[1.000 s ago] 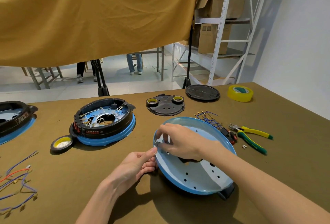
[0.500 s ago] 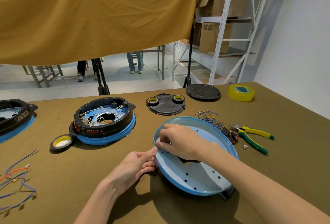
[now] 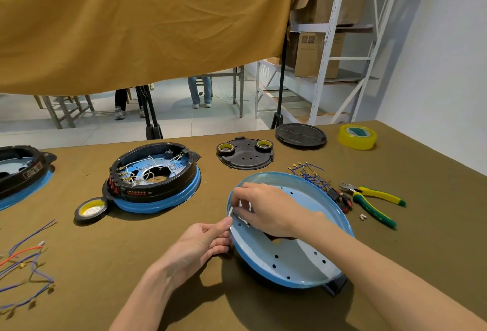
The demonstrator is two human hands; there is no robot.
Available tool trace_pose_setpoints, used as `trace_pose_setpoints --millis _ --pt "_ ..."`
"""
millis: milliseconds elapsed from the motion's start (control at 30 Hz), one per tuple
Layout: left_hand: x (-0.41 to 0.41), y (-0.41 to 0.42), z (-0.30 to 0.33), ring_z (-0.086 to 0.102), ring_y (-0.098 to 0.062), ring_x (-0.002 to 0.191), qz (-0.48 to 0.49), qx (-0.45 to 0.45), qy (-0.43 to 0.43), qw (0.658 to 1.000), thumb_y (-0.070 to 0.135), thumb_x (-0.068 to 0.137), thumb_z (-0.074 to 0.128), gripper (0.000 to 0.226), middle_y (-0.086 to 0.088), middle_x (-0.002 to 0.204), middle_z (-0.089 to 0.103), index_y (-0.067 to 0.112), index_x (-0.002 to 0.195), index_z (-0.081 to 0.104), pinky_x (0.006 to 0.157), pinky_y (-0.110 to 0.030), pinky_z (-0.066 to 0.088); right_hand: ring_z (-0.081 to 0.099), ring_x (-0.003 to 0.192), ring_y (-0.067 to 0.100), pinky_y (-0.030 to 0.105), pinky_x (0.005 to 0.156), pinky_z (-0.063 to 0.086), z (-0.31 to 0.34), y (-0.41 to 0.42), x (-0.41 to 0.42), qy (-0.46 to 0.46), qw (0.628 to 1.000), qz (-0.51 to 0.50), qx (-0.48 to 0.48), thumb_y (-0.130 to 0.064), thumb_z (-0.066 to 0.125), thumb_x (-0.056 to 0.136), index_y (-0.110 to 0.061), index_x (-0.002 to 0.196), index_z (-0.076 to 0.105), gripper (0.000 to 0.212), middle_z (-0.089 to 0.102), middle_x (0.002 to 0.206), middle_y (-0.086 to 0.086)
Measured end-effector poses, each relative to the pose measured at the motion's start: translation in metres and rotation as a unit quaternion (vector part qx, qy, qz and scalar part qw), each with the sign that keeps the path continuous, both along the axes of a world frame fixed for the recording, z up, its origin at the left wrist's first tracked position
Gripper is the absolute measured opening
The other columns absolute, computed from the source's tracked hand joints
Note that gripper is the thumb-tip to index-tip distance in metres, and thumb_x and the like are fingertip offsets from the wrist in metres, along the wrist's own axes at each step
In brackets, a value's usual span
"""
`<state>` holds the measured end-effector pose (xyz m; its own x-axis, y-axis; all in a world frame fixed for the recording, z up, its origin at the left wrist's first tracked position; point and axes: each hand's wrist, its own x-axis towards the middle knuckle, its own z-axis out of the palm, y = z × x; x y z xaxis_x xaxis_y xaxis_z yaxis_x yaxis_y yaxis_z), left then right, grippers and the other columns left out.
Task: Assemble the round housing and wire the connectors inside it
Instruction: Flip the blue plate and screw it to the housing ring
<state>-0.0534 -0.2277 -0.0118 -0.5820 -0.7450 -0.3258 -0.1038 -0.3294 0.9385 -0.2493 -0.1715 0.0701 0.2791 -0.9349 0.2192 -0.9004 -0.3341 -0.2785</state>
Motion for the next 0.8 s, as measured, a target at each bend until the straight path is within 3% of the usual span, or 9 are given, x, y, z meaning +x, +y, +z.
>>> trace_pose_setpoints --millis 167,233,367,500,667,800 --pt "-0.0006 0.0032 0.0025 0.073 -0.025 0.109 0.003 -0.006 0.002 1.0 0.065 0.039 0.097 0.113 -0.016 0.112 0.076 -0.001 0.123 0.063 0.103 -0.041 0.054 0.05 0.078 0.005 0.025 0.065 0.039 -0.0016 0.0003 -0.0029 -0.012 1.0 -0.003 -0.014 -0.041 0.061 0.098 -0.031 0.106 0.059 0.013 0.053 0.096 -0.014" --pt "-0.0005 0.0036 0.0045 0.073 -0.025 0.108 0.006 -0.002 0.002 1.0 0.062 0.044 0.096 0.106 -0.016 0.111 0.076 -0.002 0.122 0.063 0.103 -0.041 0.054 0.051 0.078 0.006 0.025 0.065 0.04 -0.0034 0.001 -0.0027 -0.011 1.0 -0.001 -0.018 -0.037 0.062 0.098 -0.03 0.101 0.061 0.007 0.055 0.094 -0.014" --pt "-0.001 0.0057 0.0072 0.074 -0.024 0.107 0.014 0.007 0.002 1.0 0.052 0.057 0.088 0.088 -0.015 0.109 0.077 -0.001 0.122 0.062 0.105 -0.042 0.053 0.049 0.076 0.006 0.019 0.06 0.034 -0.0062 0.0017 -0.0001 -0.003 0.999 -0.02 -0.039 -0.047 0.06 0.098 -0.031 0.094 0.058 0.016 0.05 0.091 -0.016" --pt "-0.0018 0.0062 0.0076 0.074 -0.025 0.106 0.025 0.02 0.005 0.999 0.051 0.055 0.089 0.089 -0.015 0.108 0.077 -0.002 0.122 0.063 0.102 -0.041 0.055 0.052 0.079 0.009 0.027 0.065 0.041 -0.0031 0.0008 -0.001 -0.013 1.0 -0.011 -0.021 -0.04 0.062 0.098 -0.029 0.097 0.063 0.011 0.055 0.093 -0.012" --pt "-0.0028 0.0079 0.0068 0.075 -0.027 0.104 0.032 0.054 0.029 0.998 0.053 0.046 0.098 0.098 -0.016 0.108 0.077 -0.002 0.12 0.064 0.085 -0.034 0.062 0.053 0.081 0.008 0.027 0.065 0.044 0.0011 0.0009 -0.0009 -0.022 1.0 -0.007 -0.013 -0.039 0.061 0.097 -0.031 0.098 0.062 0.008 0.054 0.094 -0.014" --pt "-0.0041 0.0093 0.0082 0.075 -0.025 0.105 0.035 0.051 0.024 0.998 0.055 0.043 0.099 0.102 -0.014 0.109 0.077 0.0 0.121 0.064 0.097 -0.039 0.058 0.054 0.082 0.009 0.028 0.065 0.043 0.0022 0.0017 0.0006 -0.005 1.0 -0.015 -0.017 -0.039 0.061 0.098 -0.029 0.097 0.064 0.011 0.056 0.093 -0.013"
